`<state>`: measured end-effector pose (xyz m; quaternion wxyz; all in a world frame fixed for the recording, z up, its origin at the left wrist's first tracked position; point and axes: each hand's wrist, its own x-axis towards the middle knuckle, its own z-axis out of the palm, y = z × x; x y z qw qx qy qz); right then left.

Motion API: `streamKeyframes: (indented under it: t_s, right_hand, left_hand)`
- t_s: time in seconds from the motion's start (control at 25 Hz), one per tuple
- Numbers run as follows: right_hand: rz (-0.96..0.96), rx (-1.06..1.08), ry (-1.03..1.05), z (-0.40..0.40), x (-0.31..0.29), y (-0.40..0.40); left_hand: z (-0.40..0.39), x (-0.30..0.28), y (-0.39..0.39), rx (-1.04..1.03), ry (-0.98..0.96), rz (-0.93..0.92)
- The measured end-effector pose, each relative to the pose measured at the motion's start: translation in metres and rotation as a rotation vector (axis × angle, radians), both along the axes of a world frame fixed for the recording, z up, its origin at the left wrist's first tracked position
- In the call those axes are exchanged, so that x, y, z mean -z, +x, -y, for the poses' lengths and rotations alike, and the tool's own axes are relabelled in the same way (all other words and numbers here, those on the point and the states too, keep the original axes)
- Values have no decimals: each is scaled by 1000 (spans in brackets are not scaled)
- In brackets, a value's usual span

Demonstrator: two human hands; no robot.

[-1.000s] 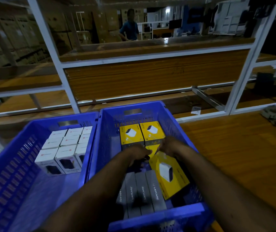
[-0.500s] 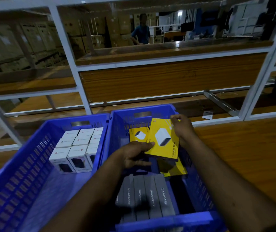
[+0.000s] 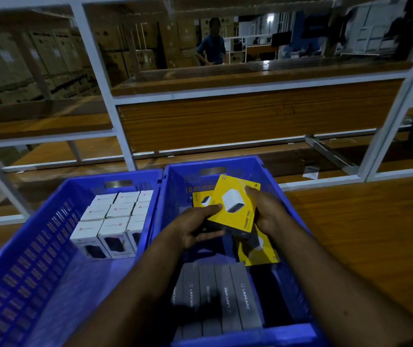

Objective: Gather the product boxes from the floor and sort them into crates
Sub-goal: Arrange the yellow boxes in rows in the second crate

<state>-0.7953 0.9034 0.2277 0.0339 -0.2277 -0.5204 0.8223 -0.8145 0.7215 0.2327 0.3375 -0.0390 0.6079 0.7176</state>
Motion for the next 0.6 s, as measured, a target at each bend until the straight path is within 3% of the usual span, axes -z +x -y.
streamKeyframes:
  t_s: [0.16,0.28,0.4,0.48,0.6]
  right_hand:
    - [-186,-23,26,4,-19,13]
    - [-426,-192,388,16,-29,23]
    - [-478,-368,638,21,-25,26]
    - [-438,-370,642,19,-23,26]
    - [-347,-383,450,21,-23,27]
  left_hand:
    - [-1,-5,-3,-209,201,131]
    - [5,-14,-2,-163,325,299]
    - [11,-17,-3,-154,354,235]
    - [13,-18,-6,-194,328,172]
    - [16,-18,-9,-206,300,102]
